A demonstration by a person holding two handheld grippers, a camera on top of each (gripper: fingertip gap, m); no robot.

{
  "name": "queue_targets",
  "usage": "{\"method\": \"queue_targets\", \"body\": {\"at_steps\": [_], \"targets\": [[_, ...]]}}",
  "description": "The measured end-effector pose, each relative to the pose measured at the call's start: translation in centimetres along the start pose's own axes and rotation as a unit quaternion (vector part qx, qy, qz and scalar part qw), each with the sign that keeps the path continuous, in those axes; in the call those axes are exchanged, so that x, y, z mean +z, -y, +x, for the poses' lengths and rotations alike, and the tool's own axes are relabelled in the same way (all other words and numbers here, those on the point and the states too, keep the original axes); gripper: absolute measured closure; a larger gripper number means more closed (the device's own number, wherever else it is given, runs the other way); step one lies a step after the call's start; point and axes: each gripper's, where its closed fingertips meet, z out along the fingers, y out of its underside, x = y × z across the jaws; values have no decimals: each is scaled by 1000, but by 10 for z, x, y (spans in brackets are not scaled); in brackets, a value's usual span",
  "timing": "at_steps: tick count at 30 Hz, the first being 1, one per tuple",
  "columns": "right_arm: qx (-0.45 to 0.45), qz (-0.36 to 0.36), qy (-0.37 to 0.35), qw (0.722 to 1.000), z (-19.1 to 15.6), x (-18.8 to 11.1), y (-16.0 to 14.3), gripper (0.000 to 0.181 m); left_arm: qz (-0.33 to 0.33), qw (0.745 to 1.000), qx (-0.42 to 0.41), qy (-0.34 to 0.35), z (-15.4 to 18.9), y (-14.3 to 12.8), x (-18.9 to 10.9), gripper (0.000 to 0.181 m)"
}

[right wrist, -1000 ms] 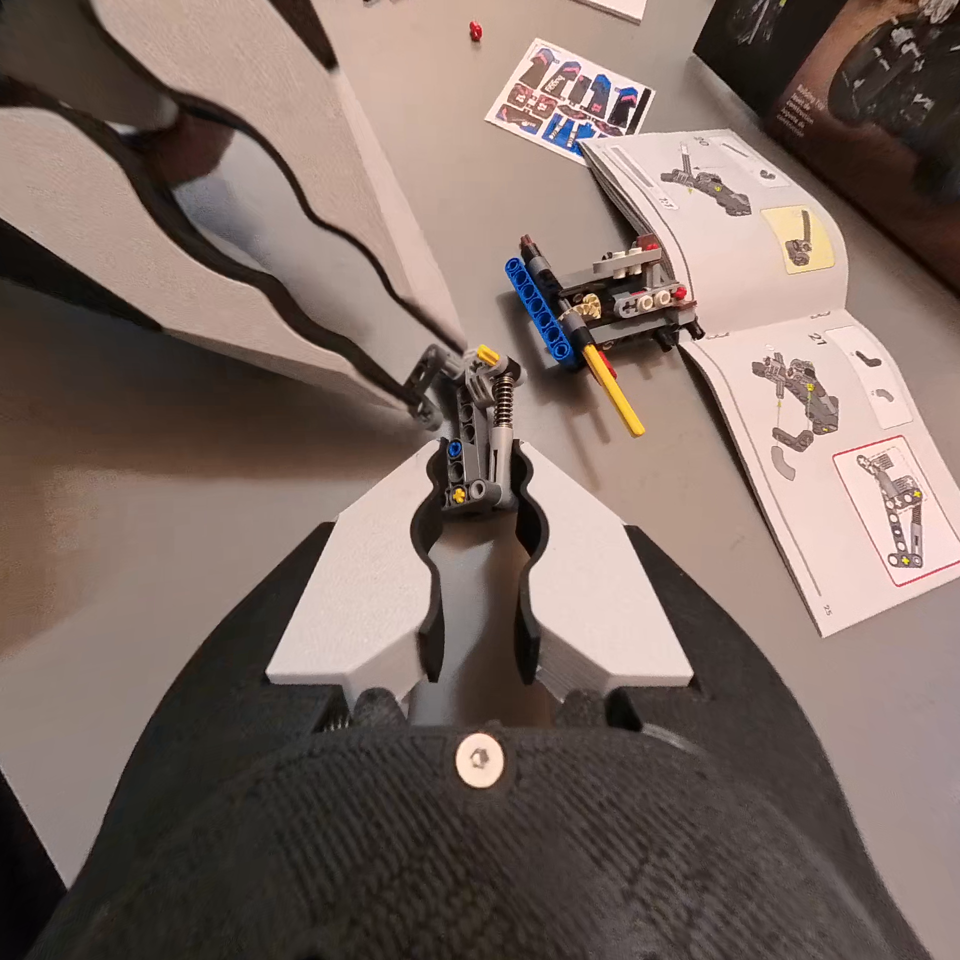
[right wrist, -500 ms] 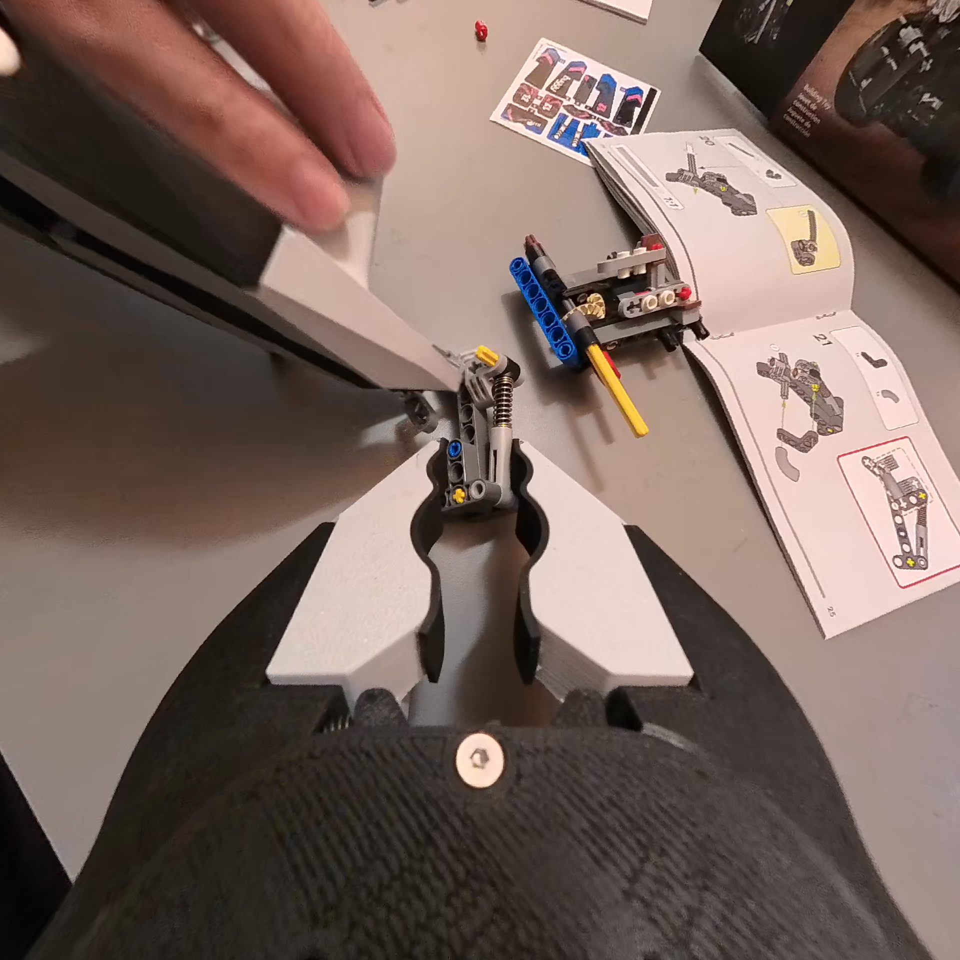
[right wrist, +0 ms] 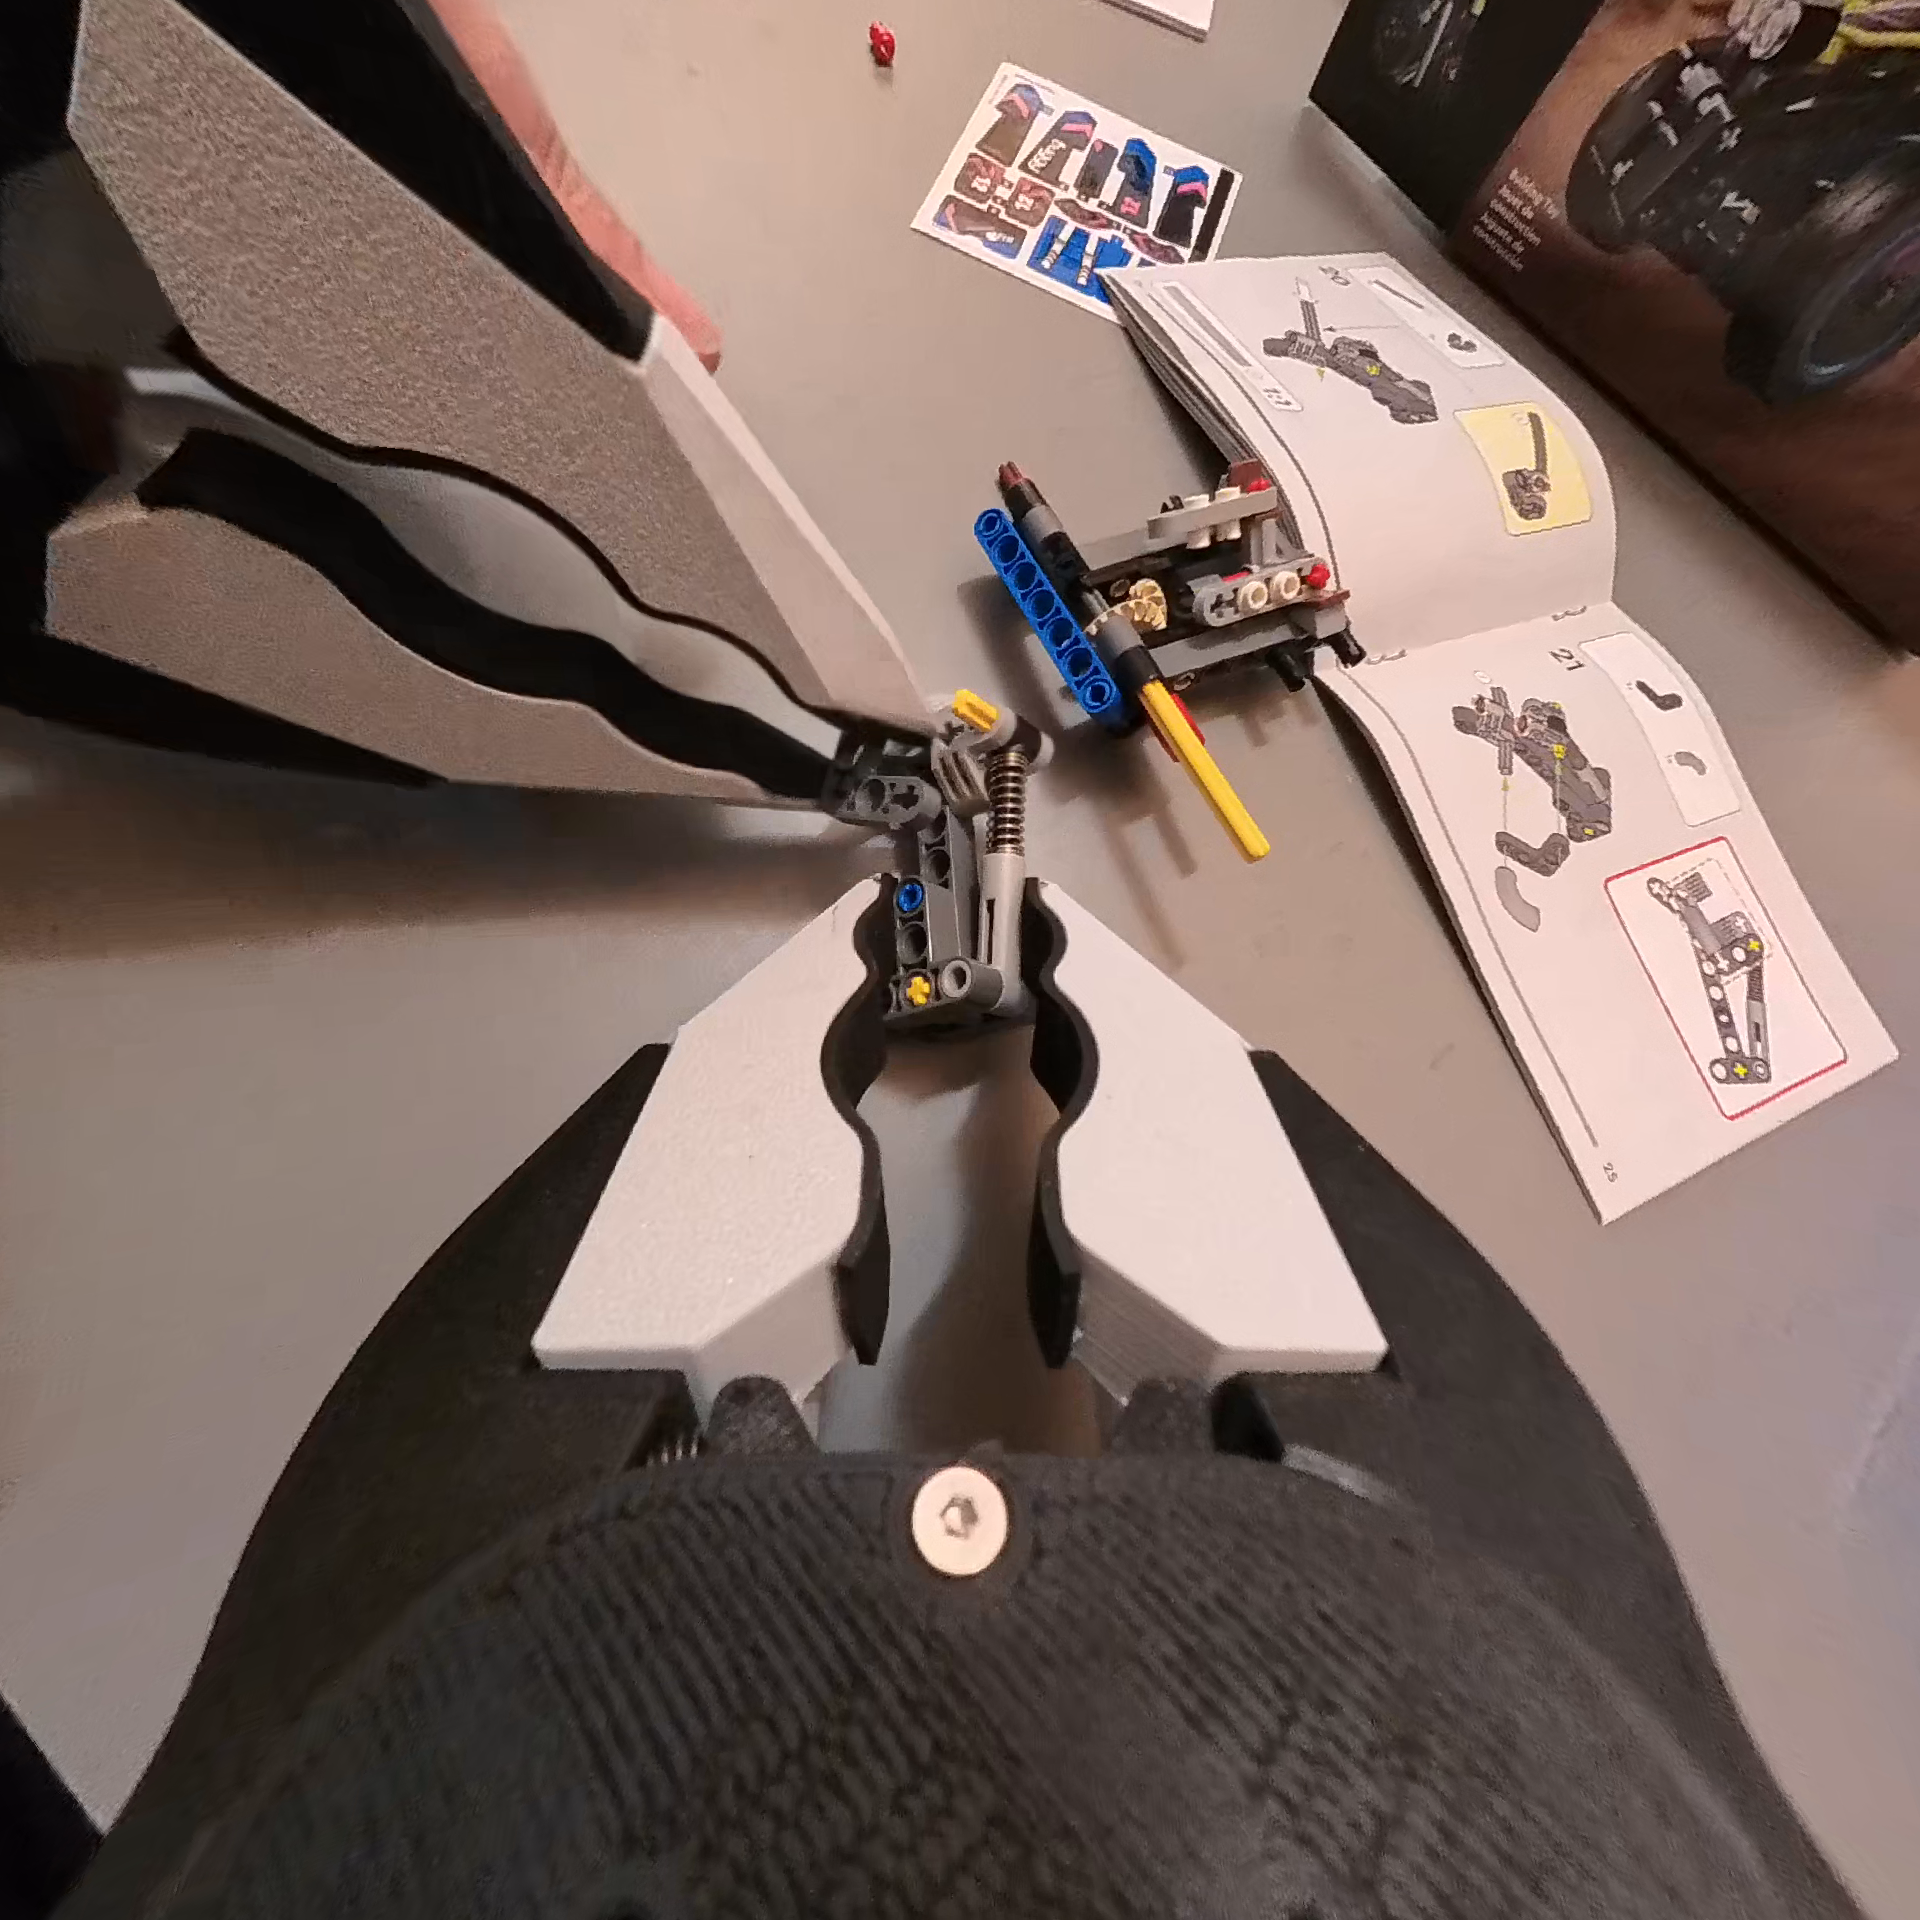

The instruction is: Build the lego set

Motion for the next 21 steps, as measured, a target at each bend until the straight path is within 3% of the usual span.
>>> {"method": "queue_targets", "body": {"at_steps": [4,10,14,21], "targets": [[1,-1,-6,1000,2,0,0,160,-2,999,-45,15,-1,0,1,169],[2,12,-3,1000,1,-2,4,160,55,997,-59,1,-2,2,-1,168],[-4,28,-20,999,1,-4,9,160,58,996,-60,8,-4,2,-4,168],[-9,17,-25,1000,1,-3,6,160,91,985,-140,-35,0,5,-3,166]]}}
